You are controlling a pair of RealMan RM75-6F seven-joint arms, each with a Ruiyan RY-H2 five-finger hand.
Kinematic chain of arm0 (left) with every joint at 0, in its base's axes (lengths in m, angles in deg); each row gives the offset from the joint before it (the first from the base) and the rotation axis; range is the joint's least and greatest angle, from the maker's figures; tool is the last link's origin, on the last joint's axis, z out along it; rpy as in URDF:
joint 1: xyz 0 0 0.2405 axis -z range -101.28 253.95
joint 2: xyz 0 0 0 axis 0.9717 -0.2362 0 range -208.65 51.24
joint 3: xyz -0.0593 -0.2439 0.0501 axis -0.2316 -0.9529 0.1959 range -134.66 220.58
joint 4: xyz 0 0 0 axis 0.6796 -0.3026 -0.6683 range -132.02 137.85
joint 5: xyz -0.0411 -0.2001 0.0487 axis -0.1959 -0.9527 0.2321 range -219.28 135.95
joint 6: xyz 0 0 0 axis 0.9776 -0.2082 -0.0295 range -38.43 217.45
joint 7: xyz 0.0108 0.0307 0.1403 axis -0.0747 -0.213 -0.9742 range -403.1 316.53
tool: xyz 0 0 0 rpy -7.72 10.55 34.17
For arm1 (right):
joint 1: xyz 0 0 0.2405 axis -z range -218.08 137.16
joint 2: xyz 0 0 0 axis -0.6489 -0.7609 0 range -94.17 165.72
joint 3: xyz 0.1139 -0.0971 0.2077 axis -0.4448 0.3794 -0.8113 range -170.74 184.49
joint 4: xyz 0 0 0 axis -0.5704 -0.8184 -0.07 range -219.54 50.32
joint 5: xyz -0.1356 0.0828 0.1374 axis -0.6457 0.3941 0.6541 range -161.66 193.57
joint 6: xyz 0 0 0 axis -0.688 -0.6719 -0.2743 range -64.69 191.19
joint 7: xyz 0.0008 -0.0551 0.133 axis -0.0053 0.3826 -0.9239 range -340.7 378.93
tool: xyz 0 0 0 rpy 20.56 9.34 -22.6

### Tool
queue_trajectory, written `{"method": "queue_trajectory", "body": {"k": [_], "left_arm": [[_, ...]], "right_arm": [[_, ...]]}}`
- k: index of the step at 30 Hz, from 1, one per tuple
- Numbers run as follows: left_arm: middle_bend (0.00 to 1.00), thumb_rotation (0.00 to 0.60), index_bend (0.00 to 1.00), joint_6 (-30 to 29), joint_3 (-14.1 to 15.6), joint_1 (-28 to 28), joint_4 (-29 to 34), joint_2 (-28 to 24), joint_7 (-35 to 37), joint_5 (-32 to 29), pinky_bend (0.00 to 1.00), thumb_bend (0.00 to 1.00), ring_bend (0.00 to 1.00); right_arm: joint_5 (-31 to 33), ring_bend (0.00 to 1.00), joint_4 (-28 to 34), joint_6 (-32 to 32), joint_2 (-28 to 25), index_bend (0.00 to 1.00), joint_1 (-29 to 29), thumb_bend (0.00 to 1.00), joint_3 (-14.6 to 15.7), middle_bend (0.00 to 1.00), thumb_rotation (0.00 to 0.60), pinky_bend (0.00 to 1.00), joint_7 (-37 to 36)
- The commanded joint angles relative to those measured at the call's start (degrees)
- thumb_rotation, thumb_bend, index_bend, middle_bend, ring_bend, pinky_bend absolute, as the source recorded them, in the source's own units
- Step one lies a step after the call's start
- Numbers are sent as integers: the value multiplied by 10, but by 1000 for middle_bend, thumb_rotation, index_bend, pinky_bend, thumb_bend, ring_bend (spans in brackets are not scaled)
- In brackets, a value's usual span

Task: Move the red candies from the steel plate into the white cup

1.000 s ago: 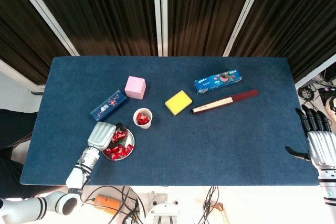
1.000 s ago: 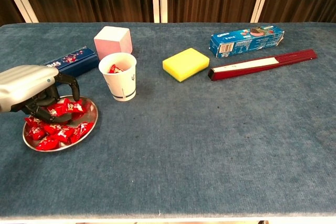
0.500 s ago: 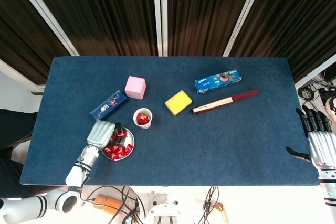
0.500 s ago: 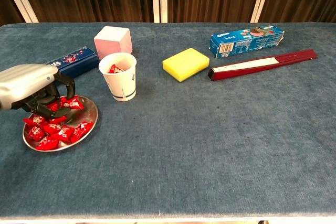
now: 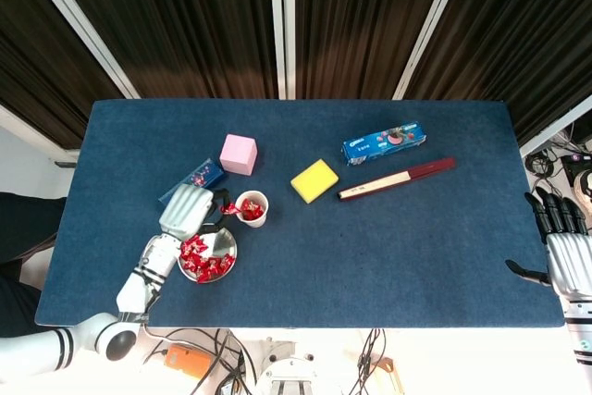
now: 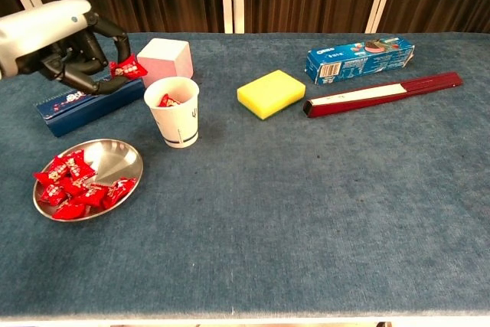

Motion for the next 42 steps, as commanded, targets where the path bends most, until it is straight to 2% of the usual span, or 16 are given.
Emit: {"method": "queue_trajectory", "body": {"k": [1,8,13,16,21,25,29,34,42], "left_arm": [[969,580,599,42,-27,37,-3,11,-25,-43,808,408,871],[969,578,574,74,-33,69,-18,29,-65,-101,808,366,871],[969,585,461,62,-27,68,-15,28,-76,-114,809,243,870],[969,584,427,46,-21,59,-2,18,-75,-110,808,232,869],[969,586,393,0,4,24,28,-15,-44,-67,808,219,865],[969,587,399,-52,34,-19,41,-46,-10,-20,808,225,864],[969,590,412,-79,68,-51,34,-66,5,12,808,231,864],[969,600,430,-70,104,-67,0,-64,-6,30,808,232,863],[969,600,432,-24,127,-54,-60,-38,-54,48,808,233,861]], "right_arm": [[2,0,-3,-2,0,0,2,151,0,10,600,0,-3],[8,0,-14,0,1,0,5,152,0,10,600,0,-13],[9,0,-18,4,3,0,2,150,-1,10,600,0,-15],[8,0,-18,6,3,0,0,151,-2,10,600,0,-14],[8,0,-17,7,3,0,-1,152,-3,10,600,0,-13],[7,0,-15,9,3,0,-4,151,-4,10,600,0,-12],[5,0,-11,11,4,0,-7,150,-5,10,600,0,-8],[2,0,-6,14,5,0,-10,152,-4,10,600,0,0],[2,0,3,11,4,0,-9,151,-4,10,600,0,8]]}}
